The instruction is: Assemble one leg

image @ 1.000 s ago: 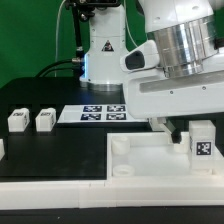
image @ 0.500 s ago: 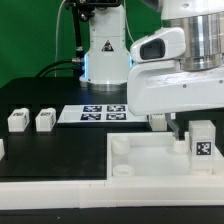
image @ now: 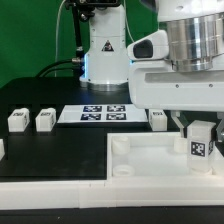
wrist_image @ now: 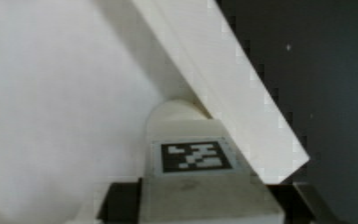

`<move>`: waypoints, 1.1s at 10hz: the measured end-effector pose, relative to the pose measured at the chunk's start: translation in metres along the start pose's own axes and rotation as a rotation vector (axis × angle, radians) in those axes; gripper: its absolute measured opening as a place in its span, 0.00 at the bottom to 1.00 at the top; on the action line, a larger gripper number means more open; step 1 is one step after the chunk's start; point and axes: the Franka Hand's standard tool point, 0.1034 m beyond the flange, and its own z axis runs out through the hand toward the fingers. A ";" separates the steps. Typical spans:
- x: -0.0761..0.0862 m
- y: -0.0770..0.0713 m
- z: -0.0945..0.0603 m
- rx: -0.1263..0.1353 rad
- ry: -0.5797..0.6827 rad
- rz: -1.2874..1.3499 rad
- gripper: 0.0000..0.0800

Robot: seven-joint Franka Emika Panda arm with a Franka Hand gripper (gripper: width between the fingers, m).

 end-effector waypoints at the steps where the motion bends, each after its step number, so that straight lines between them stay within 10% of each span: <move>1: -0.005 -0.004 0.001 -0.001 -0.005 0.254 0.38; 4: -0.003 -0.006 0.004 0.066 -0.036 0.684 0.37; 8: -0.005 -0.008 0.005 0.072 -0.033 0.644 0.37; 9: -0.004 -0.007 0.005 0.072 -0.030 0.557 0.63; 11: -0.002 -0.009 0.003 0.046 -0.010 0.222 0.78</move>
Offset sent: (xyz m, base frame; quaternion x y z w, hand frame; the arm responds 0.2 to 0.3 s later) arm 0.0052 -0.0108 -0.0068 0.0612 0.0076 0.3524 0.9338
